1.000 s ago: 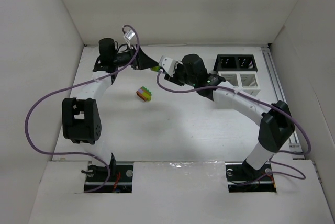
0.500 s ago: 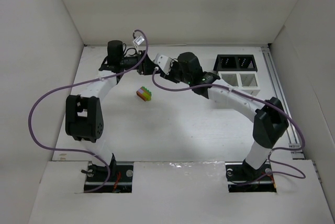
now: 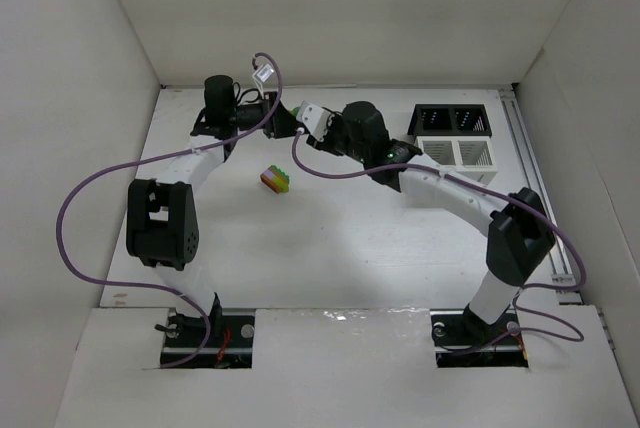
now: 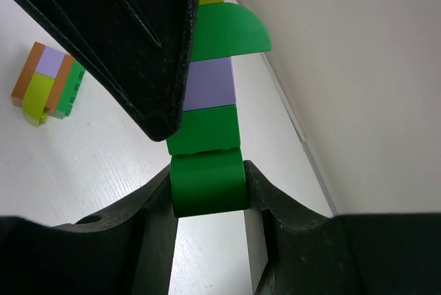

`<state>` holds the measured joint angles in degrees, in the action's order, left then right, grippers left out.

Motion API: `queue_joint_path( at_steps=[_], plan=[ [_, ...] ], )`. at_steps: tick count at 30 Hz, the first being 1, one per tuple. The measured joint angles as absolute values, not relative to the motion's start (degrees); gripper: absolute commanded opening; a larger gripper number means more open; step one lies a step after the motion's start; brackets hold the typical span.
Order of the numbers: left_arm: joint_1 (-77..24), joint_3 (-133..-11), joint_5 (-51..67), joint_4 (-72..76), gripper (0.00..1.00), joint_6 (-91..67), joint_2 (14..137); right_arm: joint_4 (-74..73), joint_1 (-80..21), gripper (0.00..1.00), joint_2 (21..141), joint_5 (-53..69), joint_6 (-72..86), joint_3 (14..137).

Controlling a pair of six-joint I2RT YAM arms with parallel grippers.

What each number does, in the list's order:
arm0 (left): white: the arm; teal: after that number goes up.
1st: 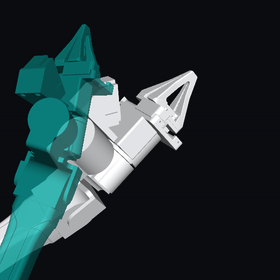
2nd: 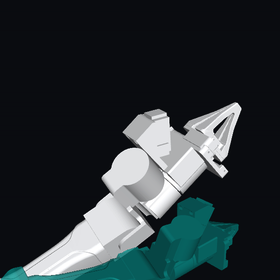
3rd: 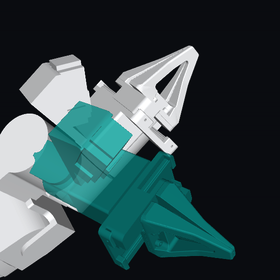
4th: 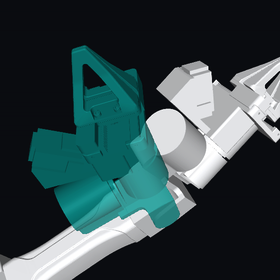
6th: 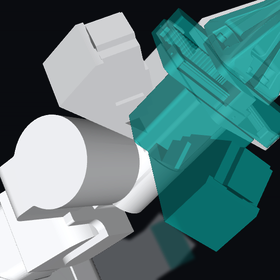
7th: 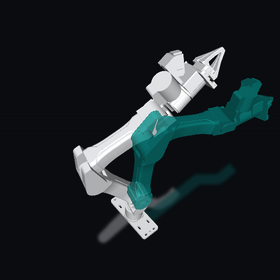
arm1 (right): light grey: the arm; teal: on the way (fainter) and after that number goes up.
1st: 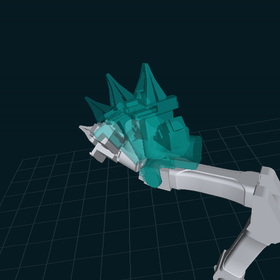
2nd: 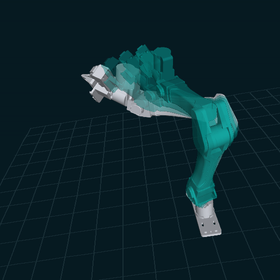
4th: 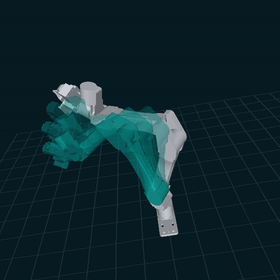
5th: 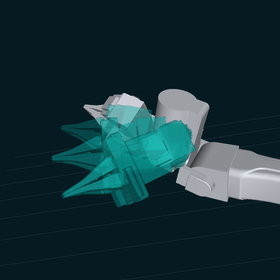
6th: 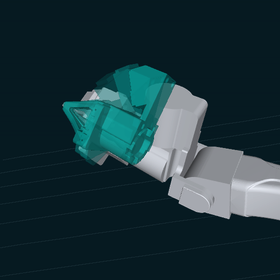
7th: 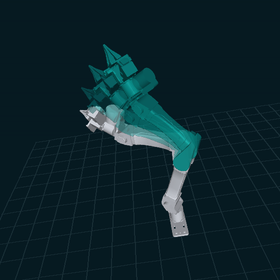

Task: Sort the legos into containers by color

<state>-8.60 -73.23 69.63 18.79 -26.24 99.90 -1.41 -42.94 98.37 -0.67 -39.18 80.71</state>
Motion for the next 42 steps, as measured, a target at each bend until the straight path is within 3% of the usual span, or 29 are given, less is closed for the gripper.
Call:
queue_joint_path(
  at_steps=[5,18,24,29,41,42],
  plan=[
    [-8.51,-73.08,69.60,22.15,0.09,-28.75,99.90,-0.01,-42.92,0.00,98.06,-1.52,-39.18,80.36],
    [-6.28,-72.93,68.90,26.48,0.08,-31.62,99.90,-3.11,-35.40,0.00,94.48,-4.25,-36.18,72.42],
    [-6.37,-72.88,67.05,25.30,0.08,-29.17,99.90,-12.93,-20.80,0.00,96.01,-4.29,-27.18,84.68],
    [-7.86,-75.20,61.49,15.75,0.08,-20.08,99.90,-20.36,-10.50,0.00,100.66,-1.83,-18.17,97.86],
    [-9.78,-78.32,56.75,14.61,0.06,-16.99,99.90,-34.37,-4.19,0.00,110.54,6.22,-10.68,99.22],
    [-9.74,-78.35,56.66,14.72,0.06,-17.06,99.90,-34.92,-3.86,0.05,111.42,6.44,-10.66,99.44]
  ],
)
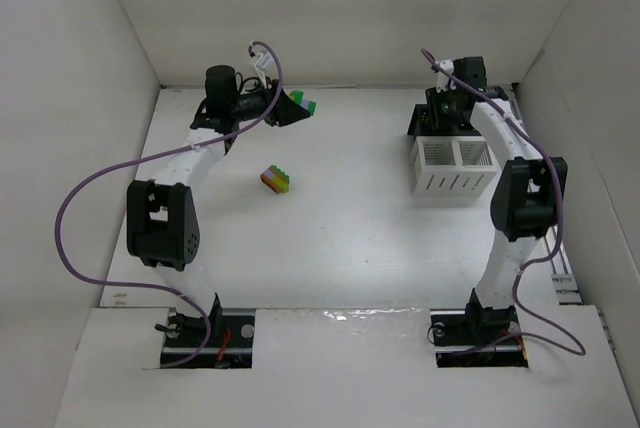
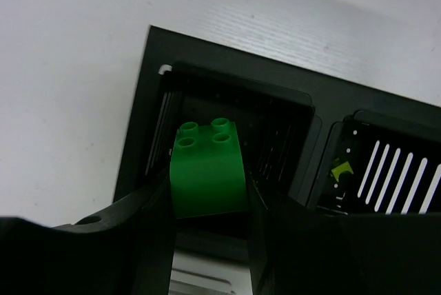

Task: Sort the legos into containers by color

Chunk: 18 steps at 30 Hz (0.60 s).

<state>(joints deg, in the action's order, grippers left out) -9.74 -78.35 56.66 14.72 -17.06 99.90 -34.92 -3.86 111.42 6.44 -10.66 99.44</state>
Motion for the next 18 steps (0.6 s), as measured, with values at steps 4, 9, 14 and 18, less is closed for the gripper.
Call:
queue_joint_path(
  at_steps=[4,9,14,18],
  plan=[
    [-9.67,-78.35,56.51,14.74,0.06,-17.21,99.90,-36.86,-3.01,0.36,113.89,6.50,-10.59,101.49],
    [-9.67,-78.35,56.53,14.72,0.06,-17.06,99.92,-36.75,-3.03,0.66,113.32,7.07,-10.68,102.04],
    [-9.67,-78.35,57.32,15.70,0.06,-17.52,100.14,-34.02,-3.40,0.69,106.19,10.92,-11.68,96.49],
    [-9.67,-78.35,60.27,18.24,0.06,-19.22,100.49,-33.85,-3.14,0.66,99.26,21.91,-13.72,94.17]
  ],
)
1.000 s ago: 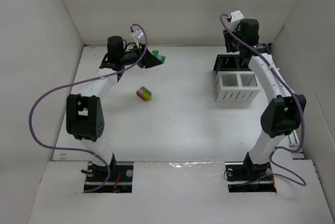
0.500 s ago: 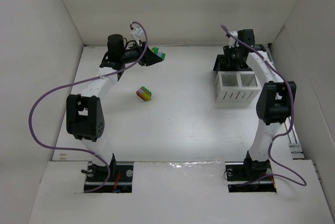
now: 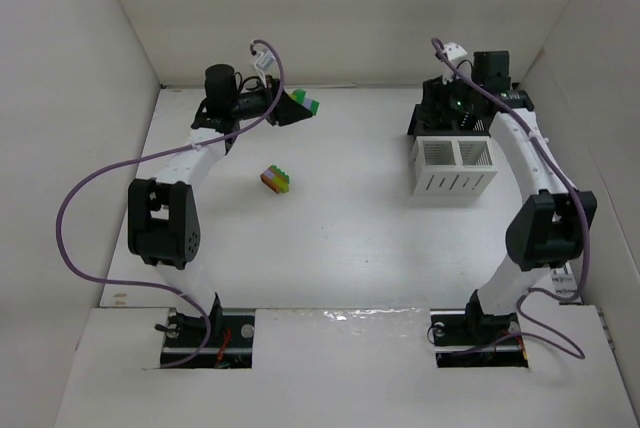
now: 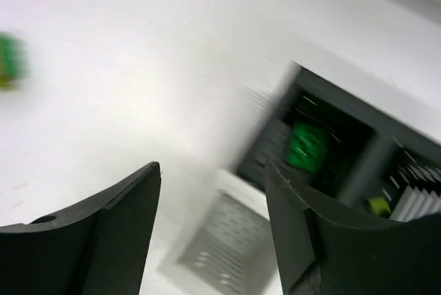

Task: Sort the legos into containers by color

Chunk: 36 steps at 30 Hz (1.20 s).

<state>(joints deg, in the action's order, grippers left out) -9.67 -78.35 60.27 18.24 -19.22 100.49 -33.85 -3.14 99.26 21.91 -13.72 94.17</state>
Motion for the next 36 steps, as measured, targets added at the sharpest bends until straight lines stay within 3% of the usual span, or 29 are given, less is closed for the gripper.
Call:
queue_joint_path(
  at_steps=[5,12,20,36],
  plan=[
    [-10.28,-78.35,65.58,24.69,0.06,-23.18,100.51,-36.86,-2.72,0.65,96.77,45.84,-16.84,97.49],
    [-13.93,-78.32,72.05,29.12,0.06,-23.35,100.51,-48.03,-9.74,0.76,111.44,66.46,-20.43,112.53],
    [-16.03,-77.23,76.12,30.28,0.06,-21.85,100.49,-54.24,-15.90,0.76,116.62,71.96,-22.68,117.56],
    [-17.21,-76.51,79.94,30.65,0.06,-19.53,100.47,-56.25,-19.07,0.80,116.77,75.46,-23.20,121.58]
  ],
)
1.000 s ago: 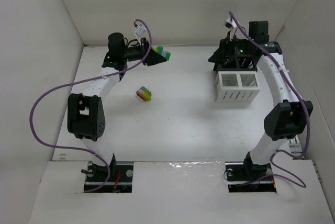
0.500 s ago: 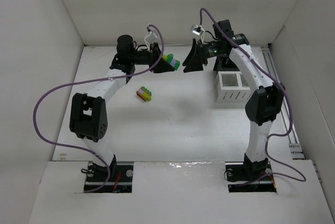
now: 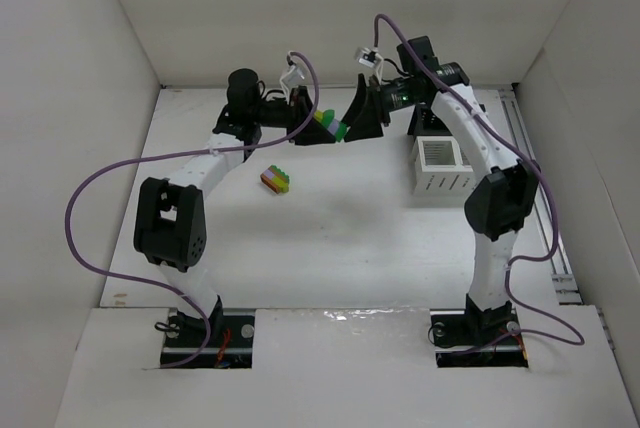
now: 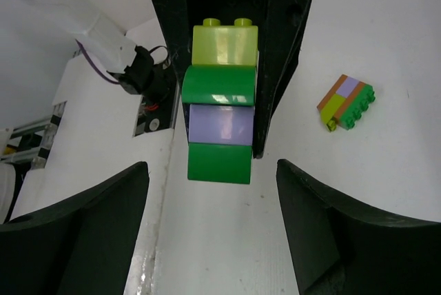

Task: Sort the legos into containers by color

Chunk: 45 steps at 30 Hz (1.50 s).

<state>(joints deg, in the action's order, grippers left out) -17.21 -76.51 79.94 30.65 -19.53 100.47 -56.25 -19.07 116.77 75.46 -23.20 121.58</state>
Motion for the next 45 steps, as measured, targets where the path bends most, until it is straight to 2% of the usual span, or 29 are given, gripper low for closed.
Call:
queue_joint_path(
  at_steps=[6,17,21,24,28,29,32,35,36,37,38,39,45],
  plan=[
    [-17.32,-76.51,79.92,30.65,0.06,-19.35,100.47,-56.77,-20.03,0.80,117.16,75.46,-23.31,124.18],
    [-17.54,-76.49,79.24,30.63,0.08,-18.94,100.47,-58.02,-21.10,0.72,118.02,73.52,-23.86,124.38],
    [-17.72,-76.49,79.00,30.65,0.08,-18.85,100.47,-58.19,-21.52,0.59,118.91,72.71,-24.12,124.38],
    [-17.91,-76.44,78.96,30.46,0.08,-18.83,100.47,-58.37,-21.69,0.44,119.55,72.27,-24.14,124.38],
    [-17.91,-76.31,78.70,30.30,0.15,-18.70,100.47,-58.37,-21.71,0.26,119.61,71.99,-24.45,124.38],
    [-17.91,-76.25,78.61,30.33,0.17,-18.65,100.47,-58.41,-21.69,0.17,119.61,71.99,-24.69,124.38],
    [-17.91,-75.88,78.41,30.41,0.18,-18.50,100.47,-59.44,-21.34,0.11,119.61,71.83,-25.76,124.36],
    [-18.17,-75.72,77.91,30.50,0.20,-18.26,100.47,-60.73,-20.99,0.11,119.61,71.83,-26.98,124.36],
    [-18.28,-75.72,77.71,30.52,0.18,-18.22,100.47,-61.19,-20.86,0.14,119.61,71.92,-27.42,124.36],
    [-18.35,-75.72,77.54,30.52,0.16,-18.17,100.47,-61.56,-20.73,0.24,119.61,72.01,-27.79,124.36],
    [-18.50,-75.72,77.38,30.55,0.15,-18.11,100.47,-61.93,-20.60,0.41,119.61,72.07,-28.16,124.36],
    [-18.55,-75.72,77.36,30.55,0.15,-18.11,100.47,-62.30,-20.53,0.46,119.61,72.18,-28.40,124.36],
    [-18.90,-75.70,77.17,30.46,0.12,-18.13,100.47,-63.72,-20.23,0.48,119.61,72.62,-29.39,124.36]
  ],
)
